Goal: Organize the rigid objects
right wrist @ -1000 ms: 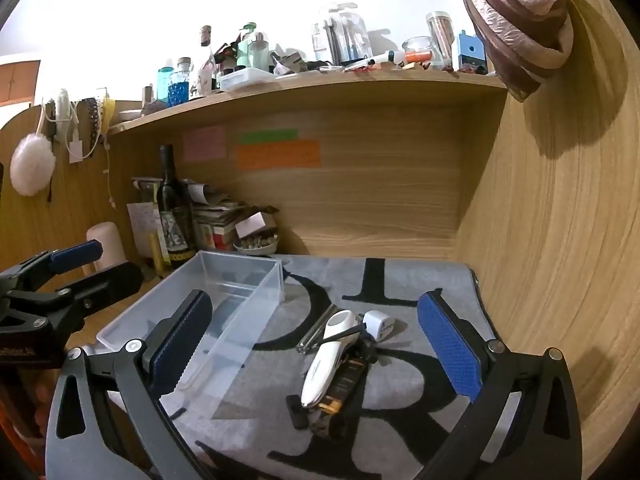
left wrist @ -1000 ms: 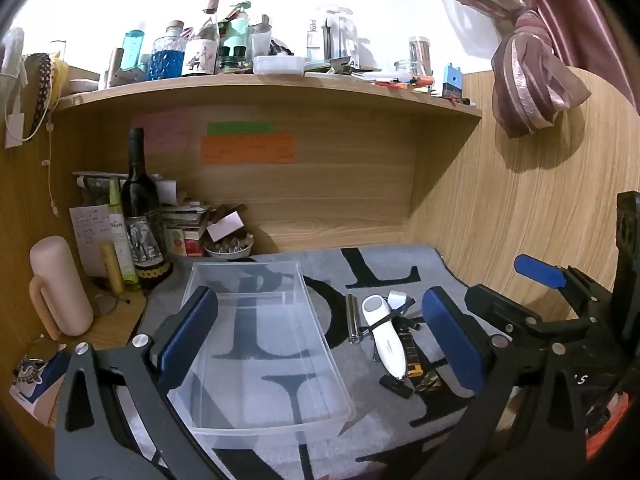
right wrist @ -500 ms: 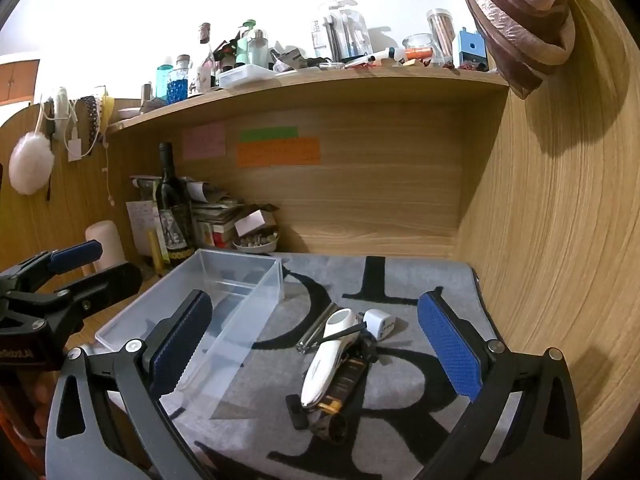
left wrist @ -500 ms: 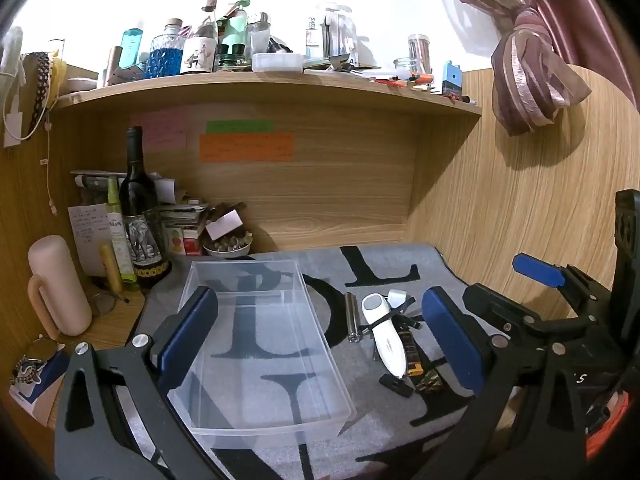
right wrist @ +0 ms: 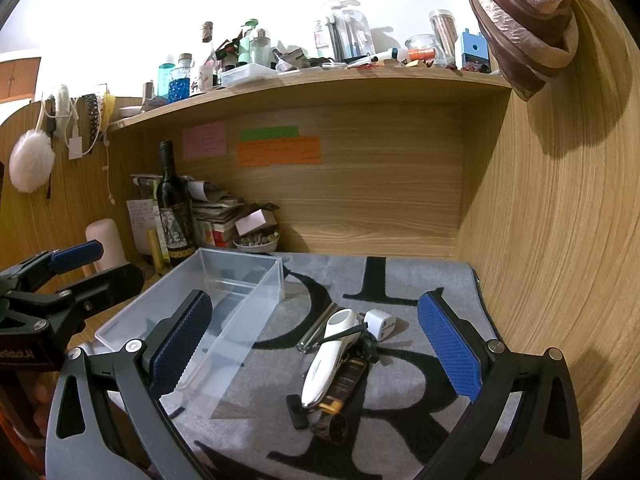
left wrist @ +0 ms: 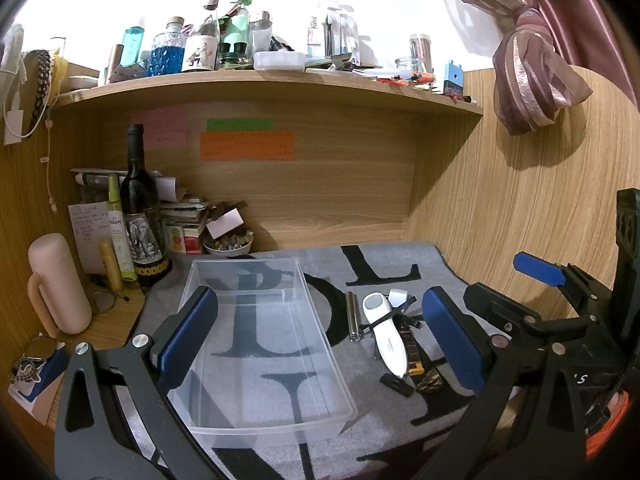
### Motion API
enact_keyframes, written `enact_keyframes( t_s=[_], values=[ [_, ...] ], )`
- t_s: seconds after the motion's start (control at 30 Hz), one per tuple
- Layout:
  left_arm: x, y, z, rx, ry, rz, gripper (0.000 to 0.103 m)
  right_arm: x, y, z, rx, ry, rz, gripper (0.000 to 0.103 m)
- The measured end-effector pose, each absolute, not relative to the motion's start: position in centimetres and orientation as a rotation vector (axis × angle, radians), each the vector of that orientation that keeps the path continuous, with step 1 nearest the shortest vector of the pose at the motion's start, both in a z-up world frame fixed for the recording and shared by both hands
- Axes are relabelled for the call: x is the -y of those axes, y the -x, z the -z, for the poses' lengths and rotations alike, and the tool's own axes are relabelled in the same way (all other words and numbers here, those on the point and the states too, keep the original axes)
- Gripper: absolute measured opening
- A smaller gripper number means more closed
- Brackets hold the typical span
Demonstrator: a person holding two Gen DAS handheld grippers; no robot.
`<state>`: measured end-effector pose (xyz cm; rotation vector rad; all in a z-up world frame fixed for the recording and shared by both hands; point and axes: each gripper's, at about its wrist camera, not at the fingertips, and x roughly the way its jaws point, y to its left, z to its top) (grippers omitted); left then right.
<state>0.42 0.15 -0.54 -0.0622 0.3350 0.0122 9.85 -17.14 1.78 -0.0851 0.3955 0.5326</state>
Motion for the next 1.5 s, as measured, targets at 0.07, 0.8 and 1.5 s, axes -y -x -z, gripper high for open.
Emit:
enact_keyframes(
  t_s=[0.07, 0.8, 1.5],
  values=[
    [-0.2, -0.4, 0.5, -0.335, 0.063, -0.011, 0.103, 17.1, -9.8, -1.8, -0.396, 0.085, -0.533, 0.103],
    [-0.4, -0.1, 0.5, -0.332, 0.068, -0.015, 0.103, 16.9, -9.9, -1.9, -0.393, 0.089, -0.539, 0.103],
    [-0.5, -1.0, 0.8, -0.353, 0.069, -0.008, 0.103, 16.7, -10.5, -1.7, -0.403, 0.093, -0.539, 0.103]
  ],
)
